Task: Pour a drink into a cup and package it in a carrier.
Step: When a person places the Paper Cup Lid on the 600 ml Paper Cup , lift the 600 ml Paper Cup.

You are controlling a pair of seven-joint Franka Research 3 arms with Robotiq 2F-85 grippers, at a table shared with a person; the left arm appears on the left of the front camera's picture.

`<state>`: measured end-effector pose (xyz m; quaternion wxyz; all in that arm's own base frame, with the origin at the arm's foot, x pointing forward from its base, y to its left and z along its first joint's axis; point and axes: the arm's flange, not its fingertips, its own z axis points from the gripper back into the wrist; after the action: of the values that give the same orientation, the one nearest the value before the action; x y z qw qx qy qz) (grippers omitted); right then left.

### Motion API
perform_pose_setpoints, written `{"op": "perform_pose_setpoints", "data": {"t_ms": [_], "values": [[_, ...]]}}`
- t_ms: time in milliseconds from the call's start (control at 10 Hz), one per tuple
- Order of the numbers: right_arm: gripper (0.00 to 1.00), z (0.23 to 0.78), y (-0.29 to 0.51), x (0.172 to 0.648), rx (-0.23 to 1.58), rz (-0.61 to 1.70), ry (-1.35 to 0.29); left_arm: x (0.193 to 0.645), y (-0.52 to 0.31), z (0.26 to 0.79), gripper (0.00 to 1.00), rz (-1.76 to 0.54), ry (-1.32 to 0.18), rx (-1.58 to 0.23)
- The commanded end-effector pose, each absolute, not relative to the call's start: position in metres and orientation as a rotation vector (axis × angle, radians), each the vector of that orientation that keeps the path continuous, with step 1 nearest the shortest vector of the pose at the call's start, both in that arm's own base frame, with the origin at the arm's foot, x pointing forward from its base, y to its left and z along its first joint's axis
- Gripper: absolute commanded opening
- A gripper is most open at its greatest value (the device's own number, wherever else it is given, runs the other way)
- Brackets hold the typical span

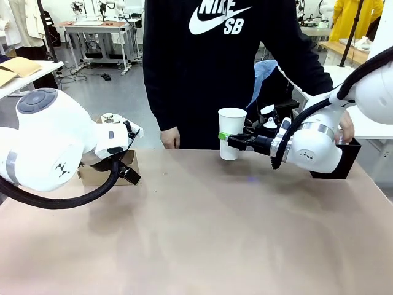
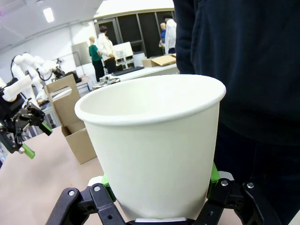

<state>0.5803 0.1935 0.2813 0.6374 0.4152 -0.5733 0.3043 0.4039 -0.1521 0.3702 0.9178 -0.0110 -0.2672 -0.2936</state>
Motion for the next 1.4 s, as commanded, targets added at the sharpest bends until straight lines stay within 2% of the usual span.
{"op": "perform_pose_setpoints", "data": {"t_ms": [0,1300], "values": [[0.81,0.2846,0.1958,0.5808,0.943,0.695,-1.311,0.4037,-0.1518,0.3704,1.0,-0.604,-0.55,-0.024],[0.81,0.2846,0.1958,0.5808,0.943,0.695,-1.311,0.4037,-0.1518,0.3704,1.0,-0.604,-0.55,-0.024]]}}
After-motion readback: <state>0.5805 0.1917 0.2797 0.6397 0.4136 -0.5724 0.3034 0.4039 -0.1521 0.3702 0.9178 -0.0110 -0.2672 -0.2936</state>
